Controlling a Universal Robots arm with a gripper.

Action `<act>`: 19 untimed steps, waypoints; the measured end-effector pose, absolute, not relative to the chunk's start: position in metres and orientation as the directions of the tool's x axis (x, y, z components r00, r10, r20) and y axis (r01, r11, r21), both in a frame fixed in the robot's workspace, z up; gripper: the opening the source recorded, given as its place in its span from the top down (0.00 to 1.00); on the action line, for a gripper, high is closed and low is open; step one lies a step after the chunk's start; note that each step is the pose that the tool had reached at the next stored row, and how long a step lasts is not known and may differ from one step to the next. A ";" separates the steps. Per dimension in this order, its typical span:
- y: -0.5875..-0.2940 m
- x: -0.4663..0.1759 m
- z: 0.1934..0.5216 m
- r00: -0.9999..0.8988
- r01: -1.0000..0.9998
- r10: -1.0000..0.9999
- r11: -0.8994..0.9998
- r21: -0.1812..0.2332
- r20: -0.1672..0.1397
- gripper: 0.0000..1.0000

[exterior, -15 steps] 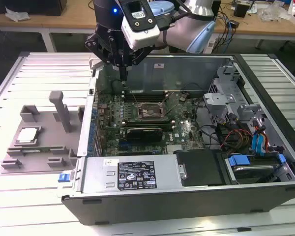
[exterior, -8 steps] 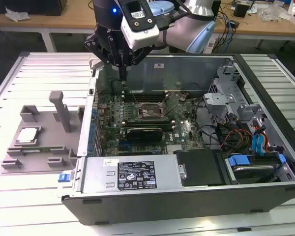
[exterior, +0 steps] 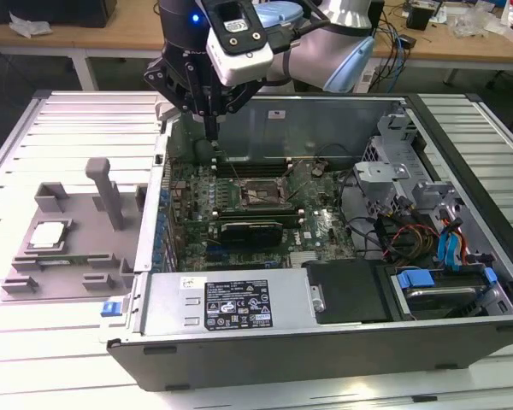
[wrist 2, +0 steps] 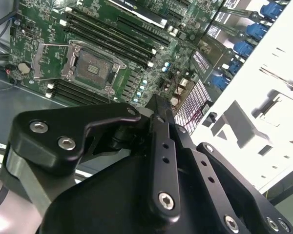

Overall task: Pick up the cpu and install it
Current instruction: 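Reach for the cpu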

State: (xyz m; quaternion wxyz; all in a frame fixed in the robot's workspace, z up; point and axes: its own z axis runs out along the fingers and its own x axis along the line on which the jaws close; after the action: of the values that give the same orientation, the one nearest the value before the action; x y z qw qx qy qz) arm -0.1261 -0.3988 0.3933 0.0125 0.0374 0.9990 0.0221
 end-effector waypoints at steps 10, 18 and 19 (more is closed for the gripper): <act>-0.399 -0.131 0.393 -0.997 0.074 0.075 0.996 0.045 -0.023 0.89; -0.399 -0.136 0.393 -0.997 0.074 0.075 0.996 0.045 -0.023 0.89; -0.399 -0.137 0.393 -0.997 0.074 0.075 0.996 0.045 -0.023 0.89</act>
State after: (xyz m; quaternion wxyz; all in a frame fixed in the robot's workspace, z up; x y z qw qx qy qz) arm -0.1368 -0.3988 0.3933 0.0125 0.0374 0.9990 0.0221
